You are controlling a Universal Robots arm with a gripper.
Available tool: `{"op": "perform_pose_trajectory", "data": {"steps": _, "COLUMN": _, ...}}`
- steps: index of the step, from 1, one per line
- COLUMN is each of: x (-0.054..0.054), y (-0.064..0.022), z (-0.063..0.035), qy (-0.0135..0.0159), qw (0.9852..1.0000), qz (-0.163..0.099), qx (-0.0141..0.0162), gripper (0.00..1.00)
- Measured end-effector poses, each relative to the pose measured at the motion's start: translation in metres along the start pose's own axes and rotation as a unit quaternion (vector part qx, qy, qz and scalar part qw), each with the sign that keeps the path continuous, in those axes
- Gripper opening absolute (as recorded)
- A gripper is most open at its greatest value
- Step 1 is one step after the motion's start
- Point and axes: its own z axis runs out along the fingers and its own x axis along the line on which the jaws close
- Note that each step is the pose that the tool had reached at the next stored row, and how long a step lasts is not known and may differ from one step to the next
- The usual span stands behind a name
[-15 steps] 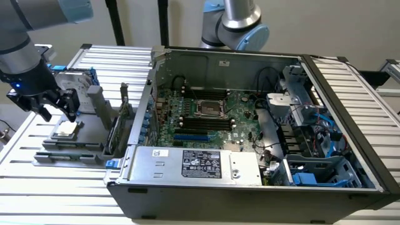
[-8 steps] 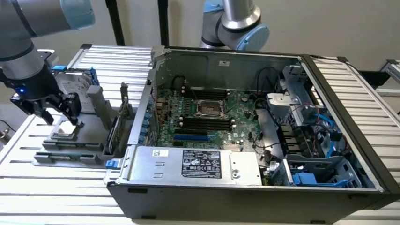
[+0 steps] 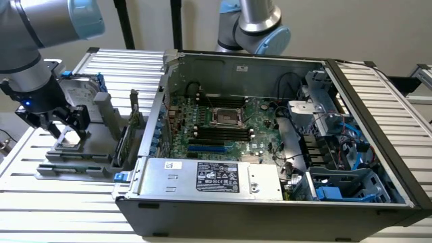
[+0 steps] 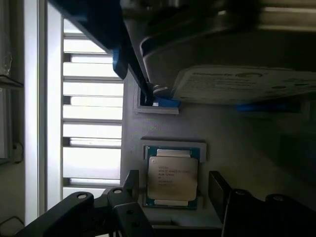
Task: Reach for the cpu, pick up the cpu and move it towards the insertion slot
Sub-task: 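Pick up the cpu and move it towards the insertion slot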
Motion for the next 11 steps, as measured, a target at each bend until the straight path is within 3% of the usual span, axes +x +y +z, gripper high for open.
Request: {"op": "perform_pose_trajectory", "data": {"steps": 11, "x": 0.0000, "y": -0.0002, "z": 0.0062, "qy": -0.0003, "qw": 1.0000, "qz": 0.006, "qx": 0.0012, "gripper": 0.67}}
